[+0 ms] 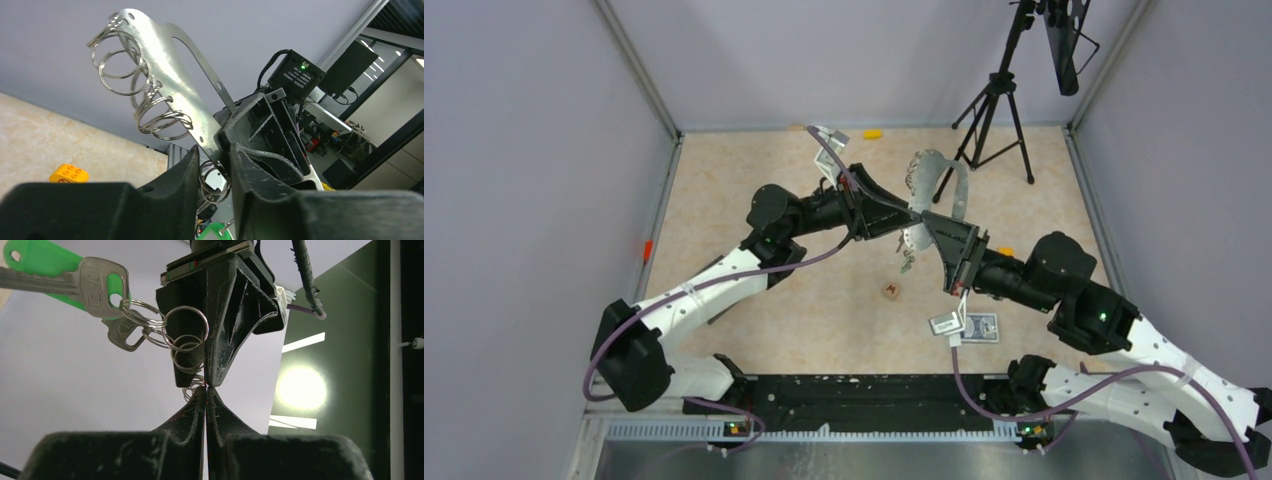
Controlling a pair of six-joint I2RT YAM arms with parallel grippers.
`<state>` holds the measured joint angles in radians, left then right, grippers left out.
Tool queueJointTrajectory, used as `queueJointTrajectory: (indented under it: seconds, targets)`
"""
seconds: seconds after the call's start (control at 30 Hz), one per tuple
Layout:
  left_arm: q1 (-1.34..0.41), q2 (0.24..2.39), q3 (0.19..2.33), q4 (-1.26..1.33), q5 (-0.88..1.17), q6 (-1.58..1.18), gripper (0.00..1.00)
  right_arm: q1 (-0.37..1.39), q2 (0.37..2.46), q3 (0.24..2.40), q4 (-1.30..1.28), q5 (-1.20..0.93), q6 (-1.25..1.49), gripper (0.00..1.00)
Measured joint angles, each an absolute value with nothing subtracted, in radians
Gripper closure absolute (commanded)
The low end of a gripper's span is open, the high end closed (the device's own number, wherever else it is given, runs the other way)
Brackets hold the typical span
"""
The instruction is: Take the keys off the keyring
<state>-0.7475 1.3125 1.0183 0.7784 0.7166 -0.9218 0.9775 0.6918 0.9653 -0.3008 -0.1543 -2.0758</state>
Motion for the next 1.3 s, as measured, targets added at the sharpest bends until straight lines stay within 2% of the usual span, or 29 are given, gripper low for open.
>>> queueJointTrajectory:
  seconds: [0.03,0.1,0.27,0.4,0.47,0.57,0.63,0.77,0.9,1.03,1.3]
  targets:
    - [-0.748,1.316,1.018,0.791,0.720,-0.933,0.80,0.978,0.692,0.965,-0.301,-0.149,-2.076,1.00]
    - [-0.748,1.320,1.018,0.813,0.727,-0.951,0.84,0.978,0.692,0.965,-0.302,-0.140,-2.077,1.00]
    - [-0.748,1.321,1.018,0.828,0.728,-0.999,0.76,0.979,0.692,0.965,-0.294,-0.140,-2.091,1.00]
    - [-0.747,1.326,1.018,0.873,0.736,-1.003,0.78,0.981,0.692,0.965,-0.280,-0.144,-2.091,1.00]
    - [-0.746,1.335,1.018,0.913,0.747,-1.017,0.75,0.983,0.692,0.965,-0.270,-0.149,-2.091,0.98]
    - [-0.743,1.362,1.016,1.002,0.767,-1.051,0.86,0.985,0.691,0.965,-0.263,-0.152,-2.091,0.97]
    - [-0.742,1.380,1.013,1.052,0.771,-1.087,1.00,0.986,0.688,0.965,-0.260,-0.152,-2.091,0.96]
    - [-0.741,1.390,1.011,1.059,0.765,-1.150,1.00,0.986,0.687,0.965,-0.263,-0.144,-2.091,0.94]
    - [-0.741,1.389,1.010,1.030,0.757,-1.148,1.00,0.986,0.680,0.964,-0.274,-0.132,-2.091,0.83]
    - [-0.743,1.372,1.009,0.987,0.748,-1.091,1.00,0.986,0.673,0.962,-0.277,-0.122,-2.091,0.67]
    - [-0.728,1.294,1.009,0.859,0.708,-0.986,1.00,0.986,0.613,0.950,-0.267,-0.121,-2.083,0.60]
